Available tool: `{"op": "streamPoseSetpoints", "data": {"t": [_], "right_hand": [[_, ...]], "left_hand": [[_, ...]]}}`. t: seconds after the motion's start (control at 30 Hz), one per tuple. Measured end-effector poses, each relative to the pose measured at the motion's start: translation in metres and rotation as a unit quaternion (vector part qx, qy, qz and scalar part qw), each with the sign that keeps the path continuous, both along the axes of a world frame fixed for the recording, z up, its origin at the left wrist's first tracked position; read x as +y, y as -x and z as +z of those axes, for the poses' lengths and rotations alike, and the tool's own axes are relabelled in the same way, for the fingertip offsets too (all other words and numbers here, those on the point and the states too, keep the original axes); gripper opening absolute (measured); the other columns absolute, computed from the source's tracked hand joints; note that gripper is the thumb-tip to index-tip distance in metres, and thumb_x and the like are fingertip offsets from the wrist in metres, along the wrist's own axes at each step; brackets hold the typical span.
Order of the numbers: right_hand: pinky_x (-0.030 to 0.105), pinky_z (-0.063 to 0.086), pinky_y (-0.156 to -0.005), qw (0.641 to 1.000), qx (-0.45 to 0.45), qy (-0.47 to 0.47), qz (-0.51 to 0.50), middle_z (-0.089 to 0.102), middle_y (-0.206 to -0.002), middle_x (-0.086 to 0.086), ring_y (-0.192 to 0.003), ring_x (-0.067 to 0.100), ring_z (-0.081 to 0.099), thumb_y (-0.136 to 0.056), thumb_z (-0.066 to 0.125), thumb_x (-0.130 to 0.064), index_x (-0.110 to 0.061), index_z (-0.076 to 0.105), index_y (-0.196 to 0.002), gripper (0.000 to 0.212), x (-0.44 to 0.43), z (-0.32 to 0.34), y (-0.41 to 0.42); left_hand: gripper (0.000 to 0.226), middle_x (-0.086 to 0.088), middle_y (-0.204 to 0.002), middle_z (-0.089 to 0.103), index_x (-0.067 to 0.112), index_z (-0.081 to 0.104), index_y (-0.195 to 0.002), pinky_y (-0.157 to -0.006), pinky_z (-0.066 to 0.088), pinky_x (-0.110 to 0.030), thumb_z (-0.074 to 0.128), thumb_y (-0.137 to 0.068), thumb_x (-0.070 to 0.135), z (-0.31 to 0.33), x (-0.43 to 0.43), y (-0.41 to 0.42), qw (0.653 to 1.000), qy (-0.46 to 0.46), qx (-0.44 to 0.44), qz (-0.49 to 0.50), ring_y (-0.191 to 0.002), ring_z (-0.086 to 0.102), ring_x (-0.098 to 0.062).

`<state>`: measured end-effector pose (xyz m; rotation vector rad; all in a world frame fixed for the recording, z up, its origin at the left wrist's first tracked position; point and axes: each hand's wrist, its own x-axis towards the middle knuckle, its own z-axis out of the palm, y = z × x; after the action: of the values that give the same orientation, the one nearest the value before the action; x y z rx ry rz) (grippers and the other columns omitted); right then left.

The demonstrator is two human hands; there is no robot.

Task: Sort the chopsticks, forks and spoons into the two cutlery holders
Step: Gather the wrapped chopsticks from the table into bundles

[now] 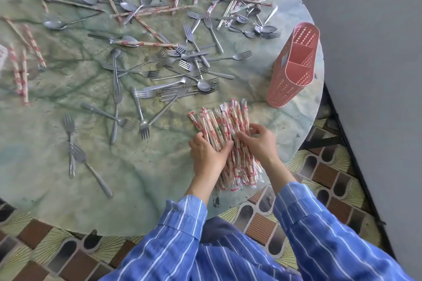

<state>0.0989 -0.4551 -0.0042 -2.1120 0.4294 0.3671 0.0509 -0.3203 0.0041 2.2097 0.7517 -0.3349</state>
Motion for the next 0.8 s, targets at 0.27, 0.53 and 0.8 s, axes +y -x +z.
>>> {"op": "streamPoseSetpoints", "data": {"t": [0.27, 0.53, 0.8], "right_hand": [[0.007, 0.04, -0.069, 0.997, -0.039, 0.01, 0.066, 0.062, -0.103, 0.003, -0.082, 0.011, 0.059, -0.091, 0.062, -0.023, -0.014, 0.067, -0.12, 0.031, 0.005, 0.002, 0.012], [0.015, 0.045, -0.054, 0.999, -0.023, 0.0, 0.047, 0.061, -0.075, -0.005, -0.058, 0.008, 0.054, -0.093, 0.062, -0.031, -0.017, 0.067, -0.113, 0.025, -0.004, -0.001, 0.016], [0.028, 0.052, -0.059, 0.999, -0.031, -0.031, 0.002, 0.068, -0.072, 0.0, -0.061, 0.011, 0.061, -0.085, 0.071, -0.032, -0.016, 0.066, -0.087, 0.017, 0.007, 0.006, 0.01]], "left_hand": [[0.112, -0.016, -0.136, 0.025, 0.01, 0.01, -0.146, -0.101, 0.035, -0.033, 0.084, -0.065, 0.027, 0.001, -0.002, -0.004, 0.999, 0.038, 0.0, -0.013, -0.123, 0.039, -0.035], [0.058, -0.014, -0.132, 0.037, 0.009, 0.029, -0.129, -0.084, 0.037, -0.024, 0.066, -0.087, 0.026, -0.004, 0.004, 0.007, 0.998, 0.066, 0.003, 0.004, -0.11, 0.052, -0.032], [0.026, -0.012, -0.112, 0.046, 0.006, 0.044, -0.104, -0.074, 0.033, -0.018, 0.06, -0.091, 0.022, -0.011, 0.014, -0.004, 0.995, 0.061, -0.066, 0.042, -0.095, 0.055, -0.03]]}}
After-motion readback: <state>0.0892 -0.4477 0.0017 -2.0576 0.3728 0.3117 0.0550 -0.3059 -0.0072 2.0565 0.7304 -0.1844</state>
